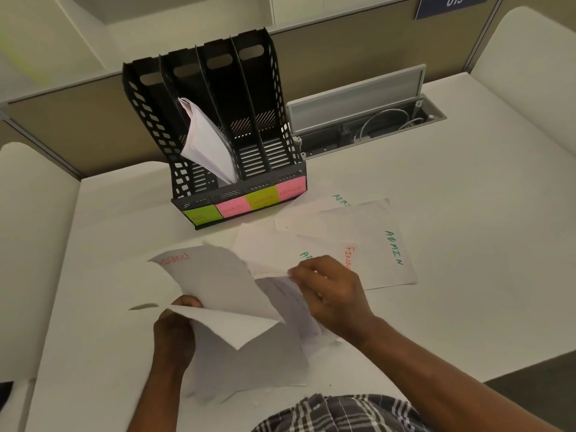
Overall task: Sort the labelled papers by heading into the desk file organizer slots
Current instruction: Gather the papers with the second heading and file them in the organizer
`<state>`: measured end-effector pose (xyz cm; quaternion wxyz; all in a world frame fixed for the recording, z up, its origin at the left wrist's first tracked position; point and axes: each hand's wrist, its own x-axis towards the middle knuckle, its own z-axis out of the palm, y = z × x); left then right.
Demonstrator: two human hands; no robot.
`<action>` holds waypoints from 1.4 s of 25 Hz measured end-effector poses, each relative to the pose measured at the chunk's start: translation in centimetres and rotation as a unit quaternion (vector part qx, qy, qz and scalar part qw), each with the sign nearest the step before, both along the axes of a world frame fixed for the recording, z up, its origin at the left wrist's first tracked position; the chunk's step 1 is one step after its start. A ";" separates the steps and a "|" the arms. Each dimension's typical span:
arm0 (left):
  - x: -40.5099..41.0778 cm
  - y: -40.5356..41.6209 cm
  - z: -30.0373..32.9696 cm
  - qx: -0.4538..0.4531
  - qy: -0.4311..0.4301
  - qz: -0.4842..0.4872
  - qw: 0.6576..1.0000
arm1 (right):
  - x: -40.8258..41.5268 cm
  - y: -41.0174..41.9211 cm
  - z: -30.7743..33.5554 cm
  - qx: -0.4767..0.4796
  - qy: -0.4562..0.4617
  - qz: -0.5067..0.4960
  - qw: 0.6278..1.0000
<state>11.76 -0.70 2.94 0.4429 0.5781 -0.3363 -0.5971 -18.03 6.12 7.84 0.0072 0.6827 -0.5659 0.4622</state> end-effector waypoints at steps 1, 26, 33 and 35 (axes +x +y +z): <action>-0.2 0.1 0.5 -0.007 0.014 -0.014 1.000 | -0.2 -0.1 0.0 -0.012 -0.002 0.006 1.000; -4.9 -1.0 10.0 -0.299 -0.207 -0.236 0.901 | -5.8 -10.1 14.9 0.286 -0.240 0.173 0.911; 1.6 -1.5 3.6 -0.173 -0.144 -0.154 0.962 | -11.3 -6.5 -1.8 0.581 -0.070 -0.216 0.782; 2.2 -1.4 1.9 -0.149 -0.134 -0.135 0.970 | -10.0 -4.6 -4.8 0.574 -0.194 -0.225 0.763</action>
